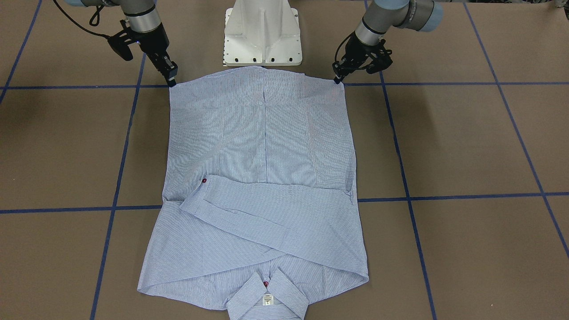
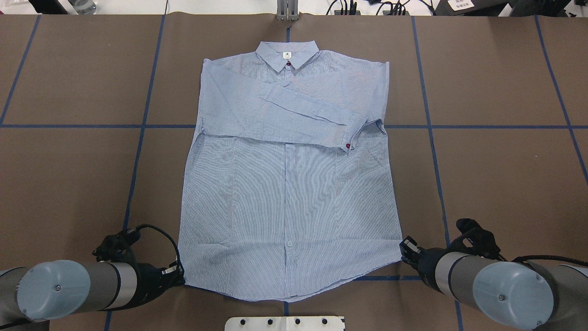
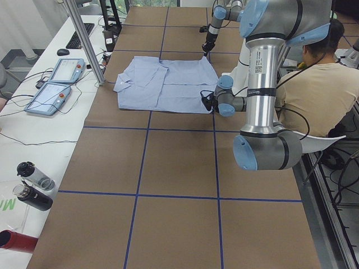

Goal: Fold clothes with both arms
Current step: 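Grasp both hem corners nearest the robot with the left and right grippers, then lift the hem with both grippers and fold it over toward the collar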

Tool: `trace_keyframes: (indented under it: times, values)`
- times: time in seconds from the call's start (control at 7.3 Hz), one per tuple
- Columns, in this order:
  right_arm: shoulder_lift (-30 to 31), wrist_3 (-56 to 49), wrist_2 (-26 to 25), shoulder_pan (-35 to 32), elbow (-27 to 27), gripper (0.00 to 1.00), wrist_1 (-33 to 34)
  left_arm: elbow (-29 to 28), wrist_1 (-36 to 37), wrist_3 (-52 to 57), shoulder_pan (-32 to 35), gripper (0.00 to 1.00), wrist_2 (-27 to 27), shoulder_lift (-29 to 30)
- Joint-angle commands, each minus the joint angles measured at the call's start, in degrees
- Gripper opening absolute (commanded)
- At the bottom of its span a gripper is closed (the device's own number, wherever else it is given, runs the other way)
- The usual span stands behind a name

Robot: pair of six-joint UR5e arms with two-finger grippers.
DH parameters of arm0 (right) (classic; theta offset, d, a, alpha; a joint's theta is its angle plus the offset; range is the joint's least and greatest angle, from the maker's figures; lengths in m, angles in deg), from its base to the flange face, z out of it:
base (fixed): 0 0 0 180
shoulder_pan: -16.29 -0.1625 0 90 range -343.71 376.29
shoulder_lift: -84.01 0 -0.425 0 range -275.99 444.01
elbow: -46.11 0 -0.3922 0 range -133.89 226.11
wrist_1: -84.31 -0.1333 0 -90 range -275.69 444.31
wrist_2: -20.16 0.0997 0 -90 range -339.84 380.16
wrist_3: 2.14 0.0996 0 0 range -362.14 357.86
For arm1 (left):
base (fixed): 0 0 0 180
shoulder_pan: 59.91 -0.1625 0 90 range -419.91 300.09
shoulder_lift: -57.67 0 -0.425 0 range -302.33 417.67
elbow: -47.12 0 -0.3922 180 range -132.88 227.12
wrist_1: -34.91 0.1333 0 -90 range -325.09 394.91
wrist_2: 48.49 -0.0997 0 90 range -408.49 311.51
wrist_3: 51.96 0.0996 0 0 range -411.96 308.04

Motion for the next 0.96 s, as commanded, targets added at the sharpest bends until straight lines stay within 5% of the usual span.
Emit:
trace_keyframes:
  times: [0.0, 0.27, 0.55, 0.82]
  values:
    - [0.2, 0.0, 0.0, 0.1, 0.1, 0.00, 0.1, 1.7, 0.0, 0.7, 0.3, 0.00, 0.2, -0.8]
    - [0.2, 0.0, 0.1, 0.1, -1.4, 0.00, 1.9, 8.0, 1.0, 0.7, 0.2, 0.00, 0.4, -3.2]
    - [-0.1, -0.3, 0.3, -1.1, -8.4, 0.00, 8.5, 16.5, 7.7, 0.7, 0.9, 0.00, 1.7, -2.8]
    - [-2.1, -1.7, 8.4, -11.0, -10.4, 0.00, 9.9, 20.0, 14.9, 3.0, 9.2, 0.00, 6.4, 1.8]
